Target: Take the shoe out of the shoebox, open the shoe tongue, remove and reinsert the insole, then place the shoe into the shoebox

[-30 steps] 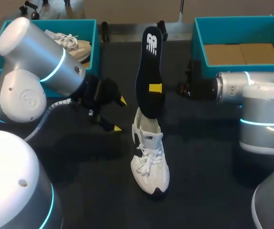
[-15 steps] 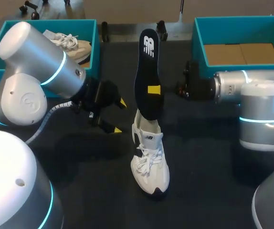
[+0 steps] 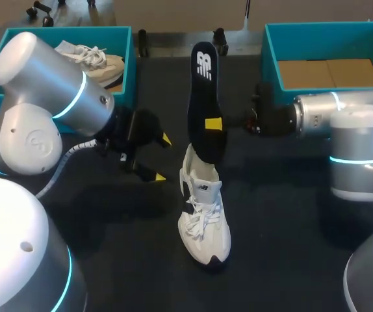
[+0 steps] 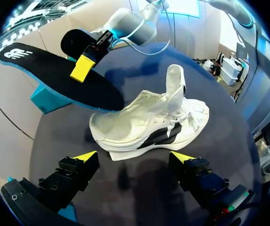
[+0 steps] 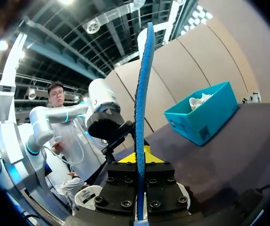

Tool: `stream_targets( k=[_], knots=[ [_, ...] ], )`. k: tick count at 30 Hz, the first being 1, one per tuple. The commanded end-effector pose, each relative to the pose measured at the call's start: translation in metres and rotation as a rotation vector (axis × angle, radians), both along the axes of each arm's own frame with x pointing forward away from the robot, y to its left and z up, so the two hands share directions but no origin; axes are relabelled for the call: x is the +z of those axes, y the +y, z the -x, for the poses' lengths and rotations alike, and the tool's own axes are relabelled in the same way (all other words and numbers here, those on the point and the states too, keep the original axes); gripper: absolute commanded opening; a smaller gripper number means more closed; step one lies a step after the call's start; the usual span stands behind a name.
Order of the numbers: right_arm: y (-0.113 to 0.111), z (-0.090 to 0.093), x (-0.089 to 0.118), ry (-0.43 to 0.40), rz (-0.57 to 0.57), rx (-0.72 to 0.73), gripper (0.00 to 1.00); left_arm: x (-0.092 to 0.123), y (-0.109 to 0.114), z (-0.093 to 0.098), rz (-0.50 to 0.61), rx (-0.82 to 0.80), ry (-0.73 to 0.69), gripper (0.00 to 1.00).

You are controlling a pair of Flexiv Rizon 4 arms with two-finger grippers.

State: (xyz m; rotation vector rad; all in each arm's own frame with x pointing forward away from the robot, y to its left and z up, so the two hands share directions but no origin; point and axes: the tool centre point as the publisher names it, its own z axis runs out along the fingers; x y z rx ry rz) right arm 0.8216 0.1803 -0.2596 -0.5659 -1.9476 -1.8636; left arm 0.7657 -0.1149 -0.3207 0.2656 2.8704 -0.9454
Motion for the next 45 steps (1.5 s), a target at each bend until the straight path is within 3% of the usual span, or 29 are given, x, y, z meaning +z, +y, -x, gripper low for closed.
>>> stream_targets(
  k=[1,19,35,45],
  knots=[
    [-0.007,0.001,-0.003,0.007,-0.005,0.003,0.00,-0.001,0.000,0.002,0.001,0.001,-0.006,1.00],
    [-0.002,0.014,-0.018,0.033,-0.022,-0.003,0.00,-0.004,-0.003,0.003,-0.015,0.015,0.003,1.00],
    [-0.003,0.015,-0.012,0.026,-0.014,-0.012,0.00,-0.004,-0.003,0.003,-0.015,0.015,0.003,1.00],
    [0.008,0.009,-0.008,0.025,-0.008,0.010,0.00,-0.004,-0.003,0.003,-0.015,0.015,0.003,1.00]
  ],
)
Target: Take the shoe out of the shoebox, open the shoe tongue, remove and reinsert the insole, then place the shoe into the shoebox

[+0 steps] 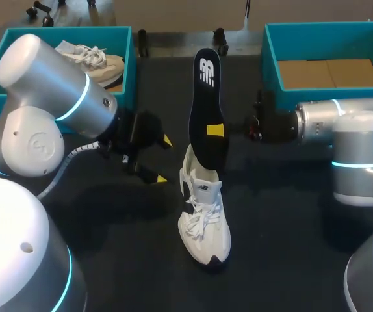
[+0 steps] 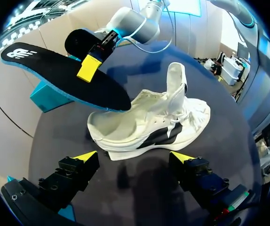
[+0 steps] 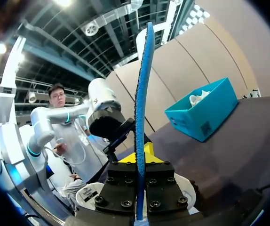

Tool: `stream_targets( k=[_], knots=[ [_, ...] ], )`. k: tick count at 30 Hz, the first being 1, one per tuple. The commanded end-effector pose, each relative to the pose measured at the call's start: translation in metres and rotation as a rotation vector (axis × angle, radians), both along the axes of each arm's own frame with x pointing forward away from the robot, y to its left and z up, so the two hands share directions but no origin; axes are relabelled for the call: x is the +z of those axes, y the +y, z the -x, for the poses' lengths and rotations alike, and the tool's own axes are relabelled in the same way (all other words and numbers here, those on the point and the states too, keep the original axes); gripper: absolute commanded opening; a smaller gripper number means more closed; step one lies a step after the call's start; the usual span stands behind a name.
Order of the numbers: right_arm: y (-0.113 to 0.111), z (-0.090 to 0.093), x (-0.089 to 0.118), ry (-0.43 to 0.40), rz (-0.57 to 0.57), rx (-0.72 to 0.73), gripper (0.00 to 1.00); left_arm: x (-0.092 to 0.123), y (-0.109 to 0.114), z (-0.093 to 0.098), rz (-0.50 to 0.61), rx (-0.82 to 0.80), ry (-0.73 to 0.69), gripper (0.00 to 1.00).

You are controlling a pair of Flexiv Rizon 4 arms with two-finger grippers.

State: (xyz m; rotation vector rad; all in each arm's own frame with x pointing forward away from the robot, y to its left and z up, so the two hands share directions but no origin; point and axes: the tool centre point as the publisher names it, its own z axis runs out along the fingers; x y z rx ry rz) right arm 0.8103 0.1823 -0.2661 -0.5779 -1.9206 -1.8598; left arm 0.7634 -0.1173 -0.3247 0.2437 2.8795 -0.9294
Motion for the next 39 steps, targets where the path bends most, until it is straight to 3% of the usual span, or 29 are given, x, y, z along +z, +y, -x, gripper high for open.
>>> stream_targets(
  k=[1,15,27,39],
  knots=[
    [0.007,-0.002,-0.002,0.004,0.005,0.009,0.00,0.000,0.000,0.001,-0.003,0.001,-0.003,1.00],
    [0.005,0.005,-0.009,0.024,0.005,-0.004,0.00,0.000,0.000,0.001,-0.003,0.001,-0.003,1.00],
    [0.017,0.000,0.001,0.000,0.014,0.009,0.00,0.000,0.000,0.001,-0.003,0.001,-0.003,1.00],
    [0.020,0.009,-0.017,0.021,0.004,0.001,0.00,0.000,0.000,0.001,-0.003,0.001,-0.003,1.00]
  ],
)
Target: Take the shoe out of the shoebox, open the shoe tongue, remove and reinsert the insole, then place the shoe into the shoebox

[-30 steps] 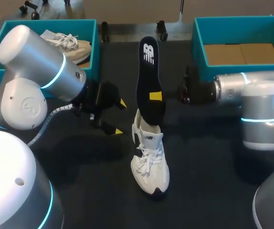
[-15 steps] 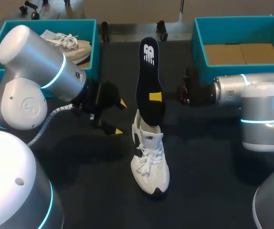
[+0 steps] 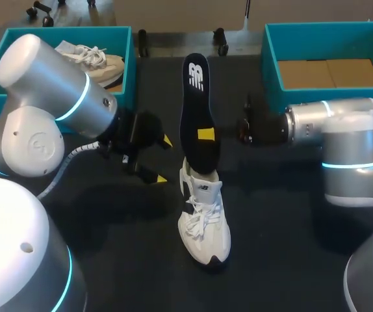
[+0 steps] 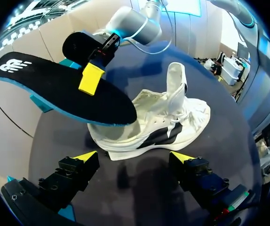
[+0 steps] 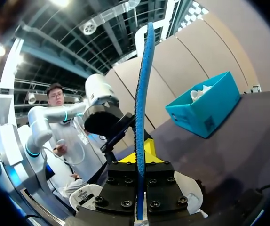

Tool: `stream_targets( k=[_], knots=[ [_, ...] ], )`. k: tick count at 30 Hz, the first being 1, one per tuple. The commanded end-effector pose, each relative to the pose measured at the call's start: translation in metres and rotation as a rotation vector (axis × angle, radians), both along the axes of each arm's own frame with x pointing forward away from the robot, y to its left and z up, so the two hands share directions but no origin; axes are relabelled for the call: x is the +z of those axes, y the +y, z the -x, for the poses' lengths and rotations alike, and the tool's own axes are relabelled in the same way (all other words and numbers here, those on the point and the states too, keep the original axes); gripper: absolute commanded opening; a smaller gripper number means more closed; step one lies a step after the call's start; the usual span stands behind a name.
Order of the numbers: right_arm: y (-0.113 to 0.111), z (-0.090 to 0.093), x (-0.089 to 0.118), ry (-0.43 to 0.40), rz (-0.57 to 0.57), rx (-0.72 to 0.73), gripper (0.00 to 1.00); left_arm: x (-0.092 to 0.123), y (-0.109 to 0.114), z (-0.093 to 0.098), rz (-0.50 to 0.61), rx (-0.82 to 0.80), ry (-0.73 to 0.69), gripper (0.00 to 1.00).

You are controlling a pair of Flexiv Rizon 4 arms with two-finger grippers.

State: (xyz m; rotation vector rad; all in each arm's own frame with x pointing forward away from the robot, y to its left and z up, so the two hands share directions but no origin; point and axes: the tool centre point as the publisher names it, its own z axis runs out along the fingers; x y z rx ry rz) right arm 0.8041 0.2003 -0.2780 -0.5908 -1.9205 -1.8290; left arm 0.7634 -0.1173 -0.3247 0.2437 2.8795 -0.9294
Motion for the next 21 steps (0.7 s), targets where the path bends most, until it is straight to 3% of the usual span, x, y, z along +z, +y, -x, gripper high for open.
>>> stream_targets(
  k=[1,10,21],
  knots=[
    [0.002,0.003,-0.005,-0.001,-0.011,-0.010,0.00,0.000,0.000,0.001,-0.003,0.001,-0.003,1.00],
    [0.005,0.004,0.000,-0.051,-0.005,-0.041,0.00,0.000,0.000,0.001,-0.003,0.001,-0.003,1.00],
    [0.010,0.007,-0.012,-0.121,0.010,-0.066,0.00,0.000,0.000,0.001,-0.003,0.001,-0.003,1.00]
  ],
)
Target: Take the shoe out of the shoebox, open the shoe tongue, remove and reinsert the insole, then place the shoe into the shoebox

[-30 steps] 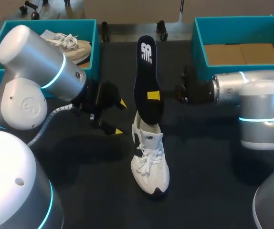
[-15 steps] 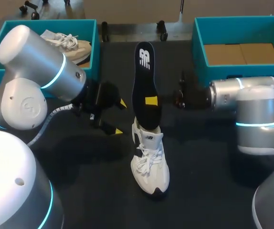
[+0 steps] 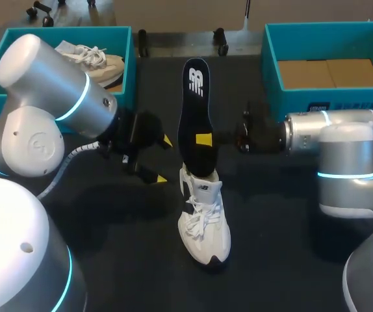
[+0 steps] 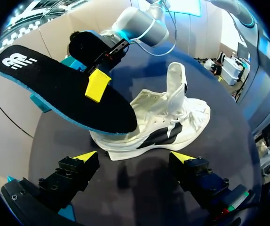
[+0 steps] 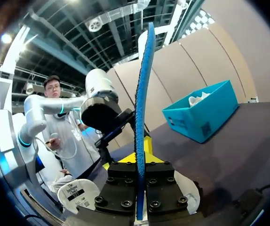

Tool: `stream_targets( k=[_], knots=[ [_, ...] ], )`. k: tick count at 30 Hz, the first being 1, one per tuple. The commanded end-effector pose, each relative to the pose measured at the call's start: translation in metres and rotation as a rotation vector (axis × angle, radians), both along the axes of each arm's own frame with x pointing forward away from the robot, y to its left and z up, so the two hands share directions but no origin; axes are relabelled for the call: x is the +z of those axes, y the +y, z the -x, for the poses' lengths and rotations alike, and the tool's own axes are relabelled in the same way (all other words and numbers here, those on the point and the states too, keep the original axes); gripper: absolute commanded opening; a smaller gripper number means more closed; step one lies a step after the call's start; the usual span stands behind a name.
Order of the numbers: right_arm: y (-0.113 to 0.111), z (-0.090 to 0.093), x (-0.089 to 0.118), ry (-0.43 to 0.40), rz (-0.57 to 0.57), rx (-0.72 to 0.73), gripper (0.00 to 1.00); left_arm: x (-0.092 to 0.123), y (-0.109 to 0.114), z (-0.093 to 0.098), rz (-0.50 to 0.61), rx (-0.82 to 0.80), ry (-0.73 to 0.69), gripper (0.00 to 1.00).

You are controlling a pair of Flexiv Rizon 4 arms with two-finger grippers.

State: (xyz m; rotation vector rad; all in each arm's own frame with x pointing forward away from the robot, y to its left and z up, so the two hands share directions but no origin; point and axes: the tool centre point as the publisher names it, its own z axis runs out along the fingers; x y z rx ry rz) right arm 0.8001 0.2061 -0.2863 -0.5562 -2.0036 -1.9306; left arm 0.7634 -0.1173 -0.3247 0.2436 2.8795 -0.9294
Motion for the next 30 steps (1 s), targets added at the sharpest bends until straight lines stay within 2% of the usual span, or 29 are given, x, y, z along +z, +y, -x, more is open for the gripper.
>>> stream_targets(
  k=[1,10,30],
  knots=[
    [0.004,0.003,-0.006,-0.012,0.008,-0.019,0.00,0.000,0.000,0.001,-0.003,0.001,-0.003,1.00],
    [0.007,0.007,-0.020,-0.038,0.036,-0.029,0.00,0.000,0.000,0.001,-0.003,0.001,-0.003,1.00],
    [-0.002,0.026,-0.037,0.042,0.066,-0.027,0.00,0.000,0.000,0.001,-0.003,0.001,-0.003,1.00]
  ],
)
